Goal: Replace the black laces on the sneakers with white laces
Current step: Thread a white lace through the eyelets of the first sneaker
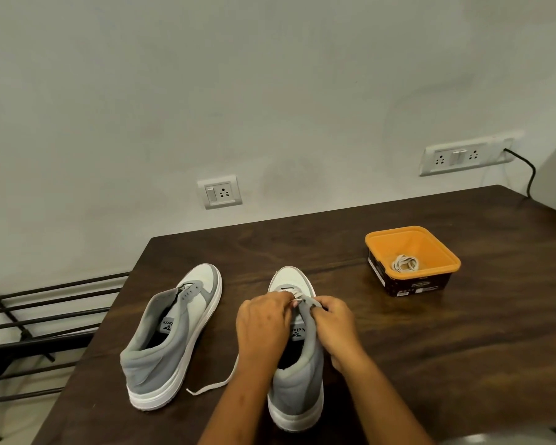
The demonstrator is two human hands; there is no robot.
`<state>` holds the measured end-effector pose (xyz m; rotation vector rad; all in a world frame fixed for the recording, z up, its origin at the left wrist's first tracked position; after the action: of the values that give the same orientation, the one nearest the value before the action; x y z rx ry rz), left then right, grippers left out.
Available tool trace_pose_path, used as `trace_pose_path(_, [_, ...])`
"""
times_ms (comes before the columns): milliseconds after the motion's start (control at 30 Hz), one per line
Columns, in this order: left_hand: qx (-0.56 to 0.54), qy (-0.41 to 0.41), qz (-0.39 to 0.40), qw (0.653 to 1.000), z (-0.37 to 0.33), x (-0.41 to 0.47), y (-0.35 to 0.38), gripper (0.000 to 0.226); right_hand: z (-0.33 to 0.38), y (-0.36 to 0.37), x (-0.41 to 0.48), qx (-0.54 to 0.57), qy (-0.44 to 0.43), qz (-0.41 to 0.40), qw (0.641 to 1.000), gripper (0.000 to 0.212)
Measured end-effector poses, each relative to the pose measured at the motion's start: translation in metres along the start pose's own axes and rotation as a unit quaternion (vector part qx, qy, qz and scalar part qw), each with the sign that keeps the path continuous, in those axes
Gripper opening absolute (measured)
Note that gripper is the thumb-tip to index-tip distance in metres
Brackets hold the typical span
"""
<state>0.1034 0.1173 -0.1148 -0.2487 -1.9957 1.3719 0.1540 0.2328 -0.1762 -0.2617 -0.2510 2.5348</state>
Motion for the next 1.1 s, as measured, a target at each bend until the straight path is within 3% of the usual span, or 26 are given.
trace_pose_path(500, [0.015, 0.047, 0.0, 0.999, -0.007, 0.005, 0.012, 0.017, 0.002, 0.0, -0.007, 0.06, 0.002, 0.044, 0.997, 0.018])
trace_pose_path(633, [0.013, 0.057, -0.004, 0.998, -0.008, 0.005, 0.012, 0.014, -0.002, 0.001, -0.007, 0.193, 0.06, 0.072, 0.977, 0.022])
trace_pose_path(800, [0.054, 0.041, -0.016, 0.998, -0.006, 0.005, 0.013, 0.02, 0.002, -0.003, 0.008, 0.04, 0.014, 0.04, 0.998, 0.014])
trace_pose_path(867, [0.05, 0.044, -0.03, 0.997, -0.006, 0.003, 0.011, 0.021, -0.003, -0.002, 0.012, 0.051, 0.039, 0.024, 0.998, 0.016])
trace_pose_path(900, [0.046, 0.045, -0.04, 0.997, -0.006, 0.002, 0.009, 0.023, -0.005, -0.005, 0.012, 0.108, 0.067, 0.003, 0.992, 0.017])
trace_pose_path(933, [0.042, 0.044, -0.05, 0.997, -0.006, 0.001, 0.007, 0.024, -0.009, -0.011, 0.01, 0.21, 0.105, -0.026, 0.972, 0.019])
trace_pose_path(967, [0.035, 0.043, -0.06, 0.997, -0.005, 0.0, 0.006, 0.026, -0.011, -0.016, 0.007, 0.342, 0.14, -0.055, 0.927, 0.02])
trace_pose_path(1033, [0.017, 0.031, -0.078, 0.996, -0.002, -0.002, 0.002, 0.03, -0.005, -0.031, -0.001, 0.601, 0.149, -0.113, 0.777, 0.023])
trace_pose_path(1067, [0.008, 0.02, -0.084, 0.996, 0.0, -0.003, 0.002, 0.034, 0.0, -0.042, -0.002, 0.679, 0.117, -0.138, 0.711, 0.026])
trace_pose_path(1100, [0.003, 0.004, -0.084, 0.996, 0.003, -0.003, 0.002, 0.038, 0.007, -0.054, -0.002, 0.715, 0.073, -0.152, 0.679, 0.032])
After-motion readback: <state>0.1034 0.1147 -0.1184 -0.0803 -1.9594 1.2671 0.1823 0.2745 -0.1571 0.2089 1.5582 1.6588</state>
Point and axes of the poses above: each hand's wrist, its own x-axis towards the middle knuckle, its own y-axis out of the palm, z = x × y, the point moved 7 cm from there along x, towards the middle knuckle, and after that the axes turned 4 degrees about z, right-handed, at the moved point
